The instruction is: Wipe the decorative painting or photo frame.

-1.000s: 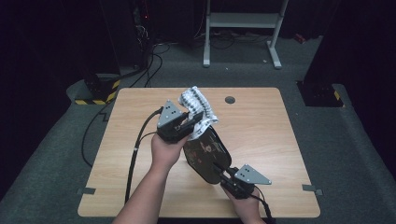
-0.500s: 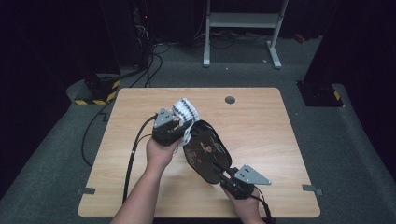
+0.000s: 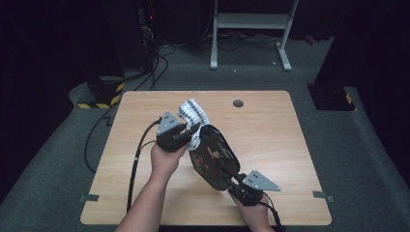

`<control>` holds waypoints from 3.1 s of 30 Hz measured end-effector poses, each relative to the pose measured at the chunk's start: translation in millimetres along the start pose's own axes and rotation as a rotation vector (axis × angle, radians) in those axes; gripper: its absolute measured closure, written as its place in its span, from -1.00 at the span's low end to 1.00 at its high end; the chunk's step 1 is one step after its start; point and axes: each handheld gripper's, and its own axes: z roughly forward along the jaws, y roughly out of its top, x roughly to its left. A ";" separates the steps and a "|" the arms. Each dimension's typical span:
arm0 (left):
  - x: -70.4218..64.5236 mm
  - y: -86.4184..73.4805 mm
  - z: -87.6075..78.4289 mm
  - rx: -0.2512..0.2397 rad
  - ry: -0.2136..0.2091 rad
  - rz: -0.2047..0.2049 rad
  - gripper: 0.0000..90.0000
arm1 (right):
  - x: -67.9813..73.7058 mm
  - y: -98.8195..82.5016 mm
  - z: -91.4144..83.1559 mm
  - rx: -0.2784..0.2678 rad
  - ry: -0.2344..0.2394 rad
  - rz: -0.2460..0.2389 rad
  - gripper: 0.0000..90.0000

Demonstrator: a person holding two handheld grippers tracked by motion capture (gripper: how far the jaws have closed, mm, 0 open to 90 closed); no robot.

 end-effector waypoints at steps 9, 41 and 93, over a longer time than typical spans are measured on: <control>-27.2 24.8 -17.1 -0.081 -0.045 0.085 0.70 | 0.5 0.3 0.4 0.002 -0.003 0.005 0.77; 7.9 -10.8 11.9 0.062 0.014 0.002 0.71 | 0.9 -0.2 1.1 0.000 -0.007 -0.001 0.77; 46.5 -100.4 7.7 0.155 0.035 -0.209 0.71 | 1.9 -1.2 1.8 -0.004 -0.007 0.000 0.78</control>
